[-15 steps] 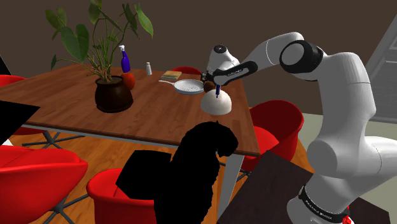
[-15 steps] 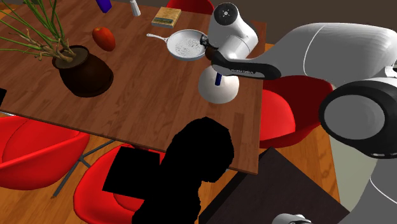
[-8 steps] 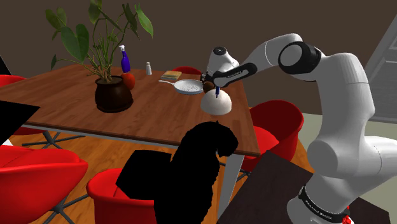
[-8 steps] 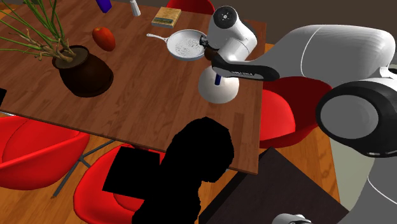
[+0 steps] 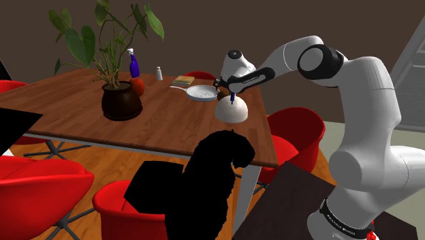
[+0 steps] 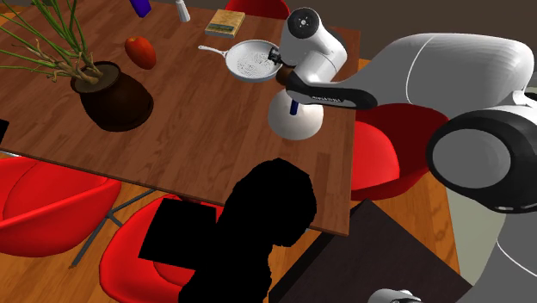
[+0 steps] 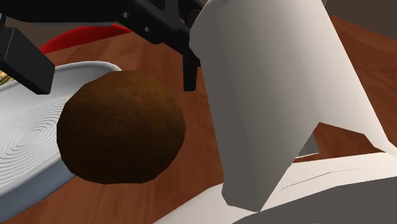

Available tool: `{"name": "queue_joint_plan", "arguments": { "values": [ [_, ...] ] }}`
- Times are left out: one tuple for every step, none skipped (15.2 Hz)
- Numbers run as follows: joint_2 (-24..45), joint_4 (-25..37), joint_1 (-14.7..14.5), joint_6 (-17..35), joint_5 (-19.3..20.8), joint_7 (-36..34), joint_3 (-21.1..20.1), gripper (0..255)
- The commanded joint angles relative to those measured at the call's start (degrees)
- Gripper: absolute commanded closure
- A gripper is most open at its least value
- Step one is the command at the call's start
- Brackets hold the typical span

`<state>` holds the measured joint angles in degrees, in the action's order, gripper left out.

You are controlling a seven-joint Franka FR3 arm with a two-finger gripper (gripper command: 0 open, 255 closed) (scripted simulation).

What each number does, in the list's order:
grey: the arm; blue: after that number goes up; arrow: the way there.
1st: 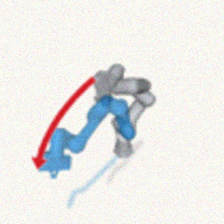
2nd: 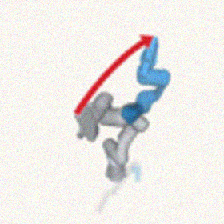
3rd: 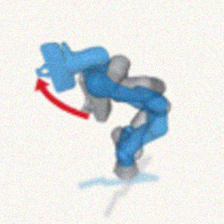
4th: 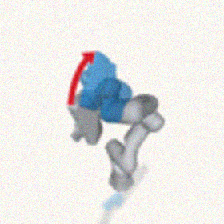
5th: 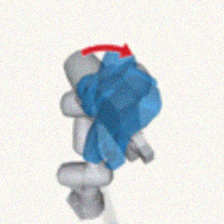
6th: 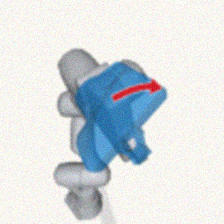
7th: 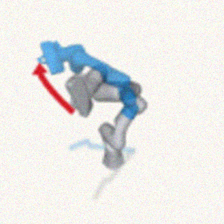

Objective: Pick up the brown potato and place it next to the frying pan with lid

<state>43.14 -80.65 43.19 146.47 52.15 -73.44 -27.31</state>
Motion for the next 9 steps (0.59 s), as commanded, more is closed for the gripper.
{"name": "queue_joint_plan", "arguments": {
  "values": [
    [0.95,-0.31,-0.37,-0.17,0.09,-0.05,0.15,0],
    [0.86,-0.64,-0.19,0.12,0.18,-0.10,0.22,0],
    [0.82,-1.02,0.38,0.58,0.16,0.19,0.24,0],
    [-1.31,-3.08,1.01,0.42,-0.27,0.02,-0.34,0],
    [-3.39,-5.02,1.67,0.21,-0.79,-0.06,-0.97,0],
    [-5.42,-6.86,2.34,-0.03,-1.39,-0.05,-1.65,0],
    [-7.01,-8.23,2.88,-0.24,-1.94,0.02,-2.20,0],
    [-7.01,-8.23,2.87,-0.24,-1.94,0.02,-2.19,0],
    [-7.01,-8.23,2.87,-0.24,-1.94,0.02,-2.19,0]
  ]
}}
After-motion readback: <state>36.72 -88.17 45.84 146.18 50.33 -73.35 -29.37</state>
